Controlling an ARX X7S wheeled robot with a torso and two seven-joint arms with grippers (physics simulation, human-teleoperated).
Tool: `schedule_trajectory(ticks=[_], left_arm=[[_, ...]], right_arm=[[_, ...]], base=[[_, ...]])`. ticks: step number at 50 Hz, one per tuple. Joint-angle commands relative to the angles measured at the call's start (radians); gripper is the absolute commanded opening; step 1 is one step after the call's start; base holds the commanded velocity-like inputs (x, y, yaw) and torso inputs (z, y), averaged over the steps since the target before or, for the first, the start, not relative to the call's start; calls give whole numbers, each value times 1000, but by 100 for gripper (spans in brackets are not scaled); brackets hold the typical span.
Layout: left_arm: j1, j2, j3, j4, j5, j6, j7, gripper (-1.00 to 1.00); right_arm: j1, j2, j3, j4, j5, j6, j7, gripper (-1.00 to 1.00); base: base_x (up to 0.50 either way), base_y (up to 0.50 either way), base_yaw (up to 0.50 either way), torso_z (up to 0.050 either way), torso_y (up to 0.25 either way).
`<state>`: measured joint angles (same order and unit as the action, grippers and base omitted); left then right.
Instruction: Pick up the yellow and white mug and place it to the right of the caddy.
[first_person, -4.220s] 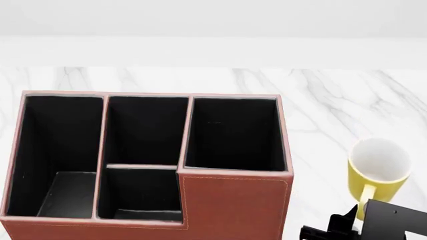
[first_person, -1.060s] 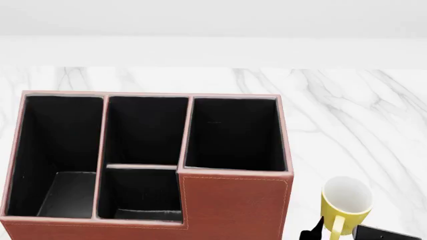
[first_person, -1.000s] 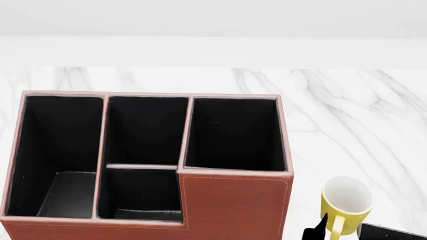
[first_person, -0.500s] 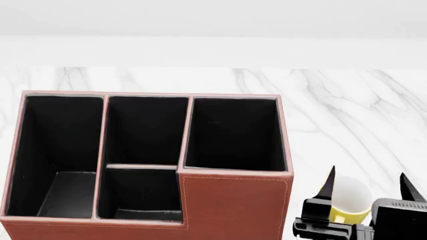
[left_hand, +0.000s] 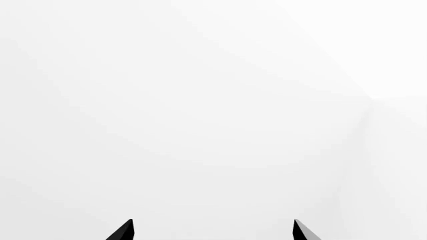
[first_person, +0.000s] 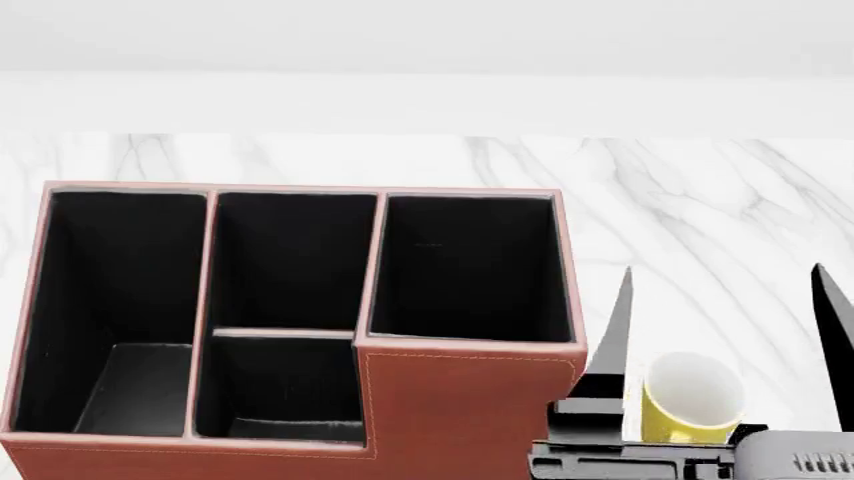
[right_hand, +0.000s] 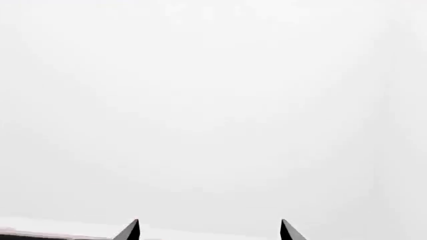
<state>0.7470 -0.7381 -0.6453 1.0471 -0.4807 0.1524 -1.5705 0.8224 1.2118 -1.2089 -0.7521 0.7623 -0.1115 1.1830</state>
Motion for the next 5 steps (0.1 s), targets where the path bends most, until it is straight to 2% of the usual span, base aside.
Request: schedule_trajectory(ticks=[1, 5], left_arm=[[-2, 0, 0, 0, -2, -2, 0, 100], [-6, -2, 2, 0, -4, -6, 0, 100]], right_arm=[[63, -6, 1, -169, -52, 150, 31, 100], [92, -19, 1, -236, -61, 217, 44, 100]], base=[[0, 0, 0, 0, 0], [0, 0, 0, 0, 0]])
